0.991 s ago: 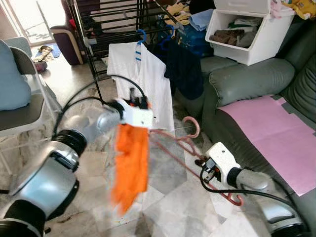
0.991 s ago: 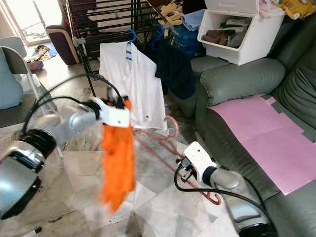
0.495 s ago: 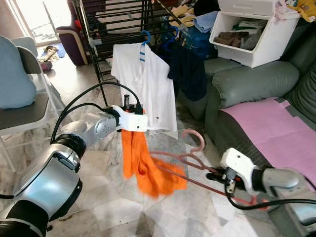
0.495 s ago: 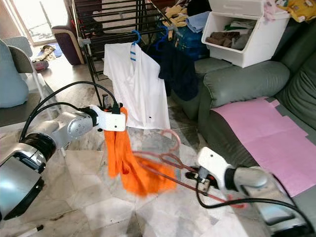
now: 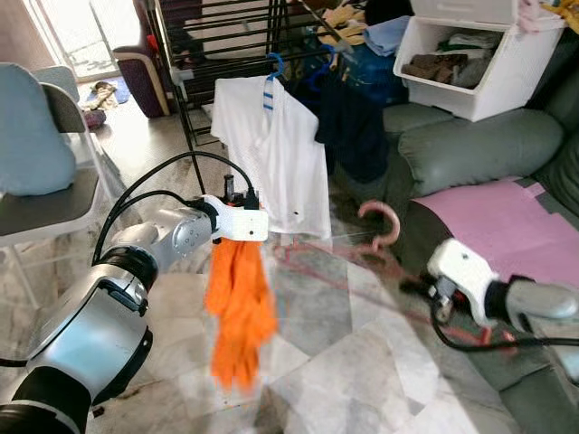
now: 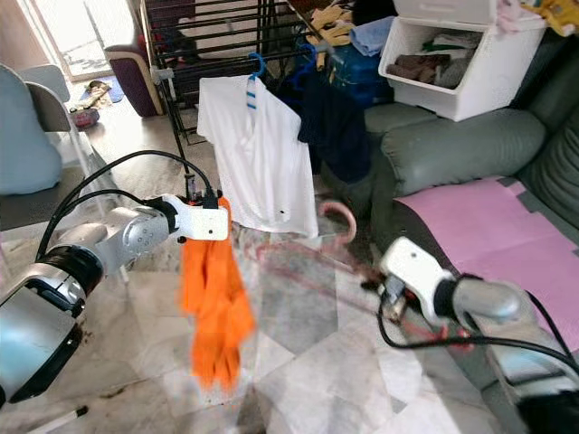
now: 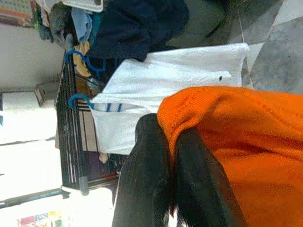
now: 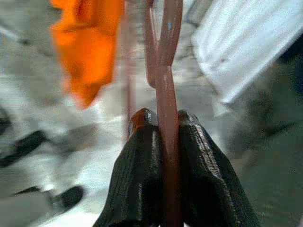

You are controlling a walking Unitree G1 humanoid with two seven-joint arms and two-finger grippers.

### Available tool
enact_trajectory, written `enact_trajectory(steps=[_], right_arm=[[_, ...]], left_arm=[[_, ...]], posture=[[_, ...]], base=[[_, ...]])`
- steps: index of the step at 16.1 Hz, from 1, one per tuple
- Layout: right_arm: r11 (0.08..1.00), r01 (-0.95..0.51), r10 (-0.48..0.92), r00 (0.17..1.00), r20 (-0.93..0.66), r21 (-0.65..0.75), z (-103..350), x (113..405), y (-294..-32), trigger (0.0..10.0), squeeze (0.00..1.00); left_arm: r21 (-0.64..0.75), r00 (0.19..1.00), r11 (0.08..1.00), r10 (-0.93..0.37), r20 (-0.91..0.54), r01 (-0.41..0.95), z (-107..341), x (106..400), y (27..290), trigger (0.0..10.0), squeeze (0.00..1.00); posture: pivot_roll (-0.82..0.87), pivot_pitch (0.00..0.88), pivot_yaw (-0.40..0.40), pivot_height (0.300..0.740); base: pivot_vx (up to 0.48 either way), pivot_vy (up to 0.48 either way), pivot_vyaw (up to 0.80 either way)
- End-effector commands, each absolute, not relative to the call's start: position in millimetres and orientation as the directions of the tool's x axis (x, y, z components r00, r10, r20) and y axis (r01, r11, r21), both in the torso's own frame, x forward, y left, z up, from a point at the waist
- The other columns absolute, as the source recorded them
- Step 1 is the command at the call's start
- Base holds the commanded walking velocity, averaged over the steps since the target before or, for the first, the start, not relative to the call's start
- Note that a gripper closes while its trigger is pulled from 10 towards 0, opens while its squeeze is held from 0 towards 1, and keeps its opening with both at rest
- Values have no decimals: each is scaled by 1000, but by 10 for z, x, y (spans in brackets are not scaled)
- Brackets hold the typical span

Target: Hang hanger

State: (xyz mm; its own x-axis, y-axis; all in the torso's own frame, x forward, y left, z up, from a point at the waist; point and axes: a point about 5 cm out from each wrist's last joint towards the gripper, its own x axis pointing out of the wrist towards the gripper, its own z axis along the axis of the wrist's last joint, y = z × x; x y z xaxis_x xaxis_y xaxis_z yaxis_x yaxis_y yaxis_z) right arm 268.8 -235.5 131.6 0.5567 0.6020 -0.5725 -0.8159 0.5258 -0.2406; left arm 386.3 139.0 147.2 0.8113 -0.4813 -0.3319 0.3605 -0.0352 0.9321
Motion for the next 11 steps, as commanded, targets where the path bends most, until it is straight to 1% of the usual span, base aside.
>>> enact_trajectory(steps=[1, 2, 3, 5, 9, 10, 11], right_arm=[[501, -834, 637, 537, -554, -233, 1443, 2674, -2362, 10000, 0], [481, -851, 653, 509, -562, -211, 1481, 2632, -2383, 10000, 0], [497, -839, 640, 527, -559, -223, 1518, 2647, -2445, 10000, 0], [501, -833, 633, 537, -557, -234, 1493, 2666, -2446, 10000, 0], [500, -825, 624, 554, -551, -264, 1494, 2690, -2425, 10000, 0], [506, -803, 587, 588, -557, -315, 1556, 2716, -2515, 10000, 0], [512, -790, 565, 606, -559, -338, 1584, 2734, -2565, 10000, 0]], left_arm=[[934, 820, -12, -474, -319, 357, 1471, 3863, 1422, 10000, 0], [935, 824, -7, -471, -315, 354, 1459, 3861, 1420, 10000, 0], [930, 817, 23, -486, -311, 367, 1453, 3853, 1387, 10000, 0], [921, 795, 46, -522, -308, 387, 1464, 3842, 1314, 10000, 0], [916, 766, 50, -567, -303, 399, 1475, 3814, 1273, 10000, 0], [925, 776, 6, -546, -316, 381, 1435, 3807, 1327, 10000, 0], [929, 783, -29, -529, -326, 368, 1410, 3805, 1361, 10000, 0]], posture=[[-179, 0, 92, 740], [-179, 0, 92, 740], [-187, 0, 100, 740], [-185, 0, 102, 740], [-181, 0, 105, 740], [-183, 0, 107, 740], [-184, 0, 107, 740]], base=[[0, 0, 0], [0, 0, 0], [0, 0, 0], [0, 0, 0], [0, 0, 0], [0, 0, 0], [0, 0, 0]])
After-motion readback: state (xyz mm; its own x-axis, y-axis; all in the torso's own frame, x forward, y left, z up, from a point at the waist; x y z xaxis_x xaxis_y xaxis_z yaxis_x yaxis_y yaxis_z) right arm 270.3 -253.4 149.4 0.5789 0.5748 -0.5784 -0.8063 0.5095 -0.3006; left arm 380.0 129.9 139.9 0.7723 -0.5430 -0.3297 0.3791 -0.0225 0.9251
